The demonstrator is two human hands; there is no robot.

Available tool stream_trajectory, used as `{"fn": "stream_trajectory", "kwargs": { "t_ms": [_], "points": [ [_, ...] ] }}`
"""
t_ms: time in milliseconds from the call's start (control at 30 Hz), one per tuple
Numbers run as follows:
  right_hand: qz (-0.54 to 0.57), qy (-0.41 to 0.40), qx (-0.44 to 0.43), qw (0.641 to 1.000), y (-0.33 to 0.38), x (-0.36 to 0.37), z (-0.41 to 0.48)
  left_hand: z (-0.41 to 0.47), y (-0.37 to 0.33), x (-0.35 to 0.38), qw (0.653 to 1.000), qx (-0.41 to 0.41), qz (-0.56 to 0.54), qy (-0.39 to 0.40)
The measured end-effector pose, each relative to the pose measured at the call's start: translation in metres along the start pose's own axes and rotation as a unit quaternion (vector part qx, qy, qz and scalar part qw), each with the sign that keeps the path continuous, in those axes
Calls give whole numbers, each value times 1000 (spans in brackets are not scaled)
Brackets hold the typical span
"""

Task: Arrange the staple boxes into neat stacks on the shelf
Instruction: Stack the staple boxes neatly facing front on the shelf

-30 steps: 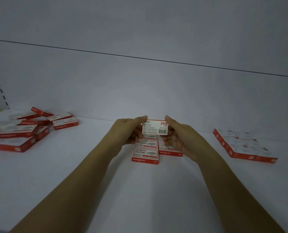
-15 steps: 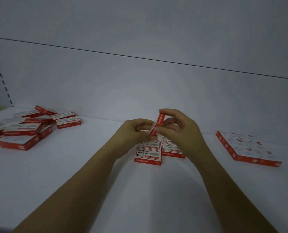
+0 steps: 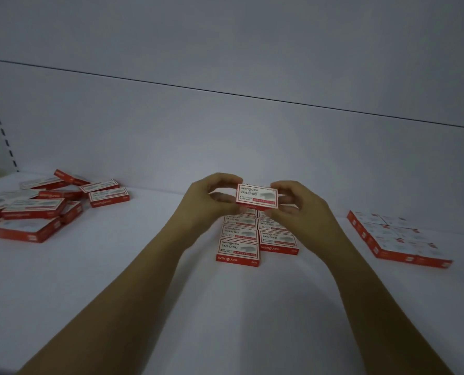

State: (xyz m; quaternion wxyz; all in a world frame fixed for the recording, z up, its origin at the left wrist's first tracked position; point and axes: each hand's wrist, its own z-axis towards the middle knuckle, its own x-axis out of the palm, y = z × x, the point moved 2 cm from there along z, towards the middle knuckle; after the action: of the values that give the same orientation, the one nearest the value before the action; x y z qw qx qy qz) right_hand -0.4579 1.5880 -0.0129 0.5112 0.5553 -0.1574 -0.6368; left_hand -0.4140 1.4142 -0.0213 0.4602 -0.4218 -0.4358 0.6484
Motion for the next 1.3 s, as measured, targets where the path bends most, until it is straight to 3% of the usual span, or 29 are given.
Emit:
{"fn": "stream_trajectory", "kwargs": {
  "t_ms": [100, 333, 500, 667, 833, 967, 1067, 1167, 1300],
  "points": [
    [-11, 39, 41, 998, -5, 4, 0, -7, -11, 5, 997, 56, 42, 14],
    [-10, 74, 38, 996, -6, 21, -1, -13, -16, 14, 980, 146, 131, 35],
    [-5, -46, 27, 999, -6, 15, 4, -12, -14, 12, 960, 190, 204, -11],
    [-88, -191, -108, 972, 0, 12, 0, -12, -5, 14, 924, 243, 283, -80],
    [-129, -247, -236, 931, 1, 18, -3, -11, -1, 11, 881, 329, 306, -146],
    [-136, -246, -263, 923, 2, 18, -3, -11, 0, 10, 873, 347, 302, -162],
    [-124, -207, -221, 945, 2, 14, -1, -8, 1, 9, 891, 324, 286, -136],
    [-93, -126, -105, 982, 1, 9, 3, -5, 2, 7, 943, 204, 244, -98],
    [6, -43, -3, 999, -5, 0, 2, -1, 1, 3, 991, 57, 115, -38]
  ]
}}
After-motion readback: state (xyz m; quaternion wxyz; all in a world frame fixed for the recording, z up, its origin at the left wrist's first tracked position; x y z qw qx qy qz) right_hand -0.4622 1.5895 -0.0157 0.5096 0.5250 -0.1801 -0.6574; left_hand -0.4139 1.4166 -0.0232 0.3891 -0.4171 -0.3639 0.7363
